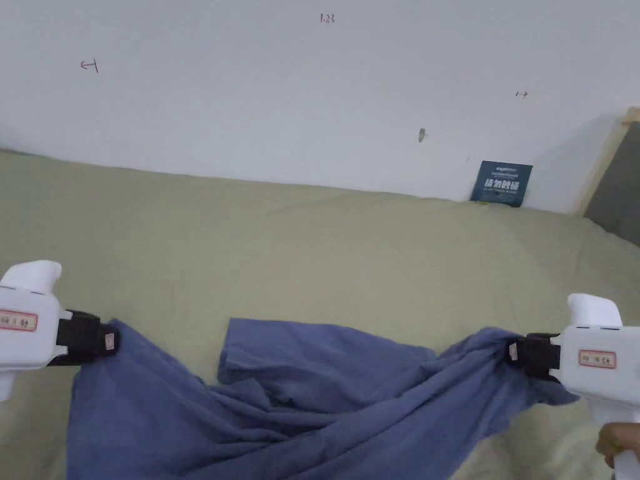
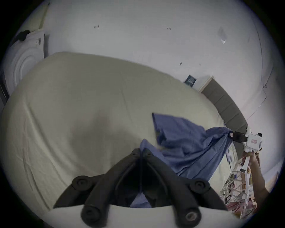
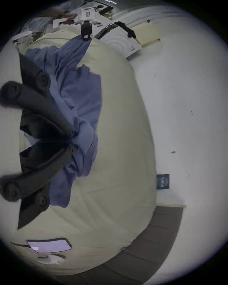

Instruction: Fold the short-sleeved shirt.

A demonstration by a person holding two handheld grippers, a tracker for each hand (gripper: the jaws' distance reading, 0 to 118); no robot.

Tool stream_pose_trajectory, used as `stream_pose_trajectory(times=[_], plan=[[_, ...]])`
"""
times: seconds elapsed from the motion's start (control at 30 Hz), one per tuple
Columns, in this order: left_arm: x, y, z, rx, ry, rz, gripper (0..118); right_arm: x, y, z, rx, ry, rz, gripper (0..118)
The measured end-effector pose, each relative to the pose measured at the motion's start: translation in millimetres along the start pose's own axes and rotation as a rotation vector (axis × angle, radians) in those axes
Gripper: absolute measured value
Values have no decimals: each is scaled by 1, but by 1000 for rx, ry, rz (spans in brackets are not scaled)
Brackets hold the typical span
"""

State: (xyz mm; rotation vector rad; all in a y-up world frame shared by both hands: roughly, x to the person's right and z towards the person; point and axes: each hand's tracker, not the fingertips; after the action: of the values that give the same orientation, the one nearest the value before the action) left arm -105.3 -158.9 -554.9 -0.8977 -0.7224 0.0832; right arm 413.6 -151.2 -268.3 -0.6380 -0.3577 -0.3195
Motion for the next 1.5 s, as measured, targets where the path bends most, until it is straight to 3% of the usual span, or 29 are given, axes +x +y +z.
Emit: stream_pose_trajectory(times=[0.13, 0.37, 0.87, 1.13, 1.5], plan=[[3, 35, 21, 74, -8, -21, 0, -23, 35, 10, 85, 19, 32, 6], [-5, 102, 53, 196, 2, -13, 0, -37, 100, 13, 189, 38, -12, 6], [-21, 187, 92, 338, 42, -18, 0, -37, 199, 5, 350, 24, -54, 6], [-32, 188, 74, 321, 37, -38, 0, -22, 193, -4, 360, 10, -85, 6], [-48, 115, 33, 195, -7, 11, 0, 5, 120, -21, 270, 41, -150, 6]])
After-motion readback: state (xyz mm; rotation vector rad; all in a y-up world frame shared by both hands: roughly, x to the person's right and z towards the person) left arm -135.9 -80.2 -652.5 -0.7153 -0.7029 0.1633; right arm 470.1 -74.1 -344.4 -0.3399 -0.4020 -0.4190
